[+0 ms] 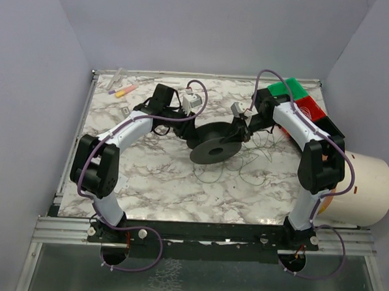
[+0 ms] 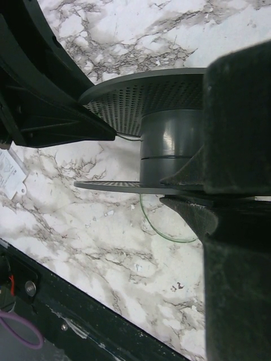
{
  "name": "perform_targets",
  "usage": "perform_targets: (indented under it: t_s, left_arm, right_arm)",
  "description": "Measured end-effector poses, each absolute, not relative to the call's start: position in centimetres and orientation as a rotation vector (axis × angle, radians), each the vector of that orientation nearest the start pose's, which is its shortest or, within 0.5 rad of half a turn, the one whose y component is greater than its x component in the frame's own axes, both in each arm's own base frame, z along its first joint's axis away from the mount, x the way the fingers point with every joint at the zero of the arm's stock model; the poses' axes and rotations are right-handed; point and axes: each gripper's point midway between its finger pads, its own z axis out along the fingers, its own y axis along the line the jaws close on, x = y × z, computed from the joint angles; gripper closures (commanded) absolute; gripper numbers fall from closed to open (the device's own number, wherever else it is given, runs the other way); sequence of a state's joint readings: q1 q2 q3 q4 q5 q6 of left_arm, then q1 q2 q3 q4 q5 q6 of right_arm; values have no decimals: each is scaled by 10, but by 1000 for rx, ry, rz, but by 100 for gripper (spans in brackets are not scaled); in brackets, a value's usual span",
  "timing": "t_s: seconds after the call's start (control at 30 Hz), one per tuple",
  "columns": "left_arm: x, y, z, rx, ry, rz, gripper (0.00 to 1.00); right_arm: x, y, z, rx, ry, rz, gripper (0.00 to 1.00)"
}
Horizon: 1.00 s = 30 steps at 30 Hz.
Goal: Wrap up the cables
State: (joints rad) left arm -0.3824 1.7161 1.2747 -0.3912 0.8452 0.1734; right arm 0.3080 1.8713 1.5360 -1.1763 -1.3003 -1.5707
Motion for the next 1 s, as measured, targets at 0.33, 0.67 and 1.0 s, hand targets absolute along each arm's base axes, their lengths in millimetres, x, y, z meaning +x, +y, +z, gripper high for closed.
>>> perform_targets:
  t_s: [0.33,0.67,1.0]
  left_arm:
    - [335,-272,154,1056,2034,-1059,100]
    - [375,-263,213,873,2053,-961,100]
    - [387,-256,302,738,1934,-876,100]
  right_arm:
    - [296,257,181,-1649,1201,1224,72]
    - [324,246,184,-1667,1329,974,0]
    - [352,225,263,-1586,1255,528,0]
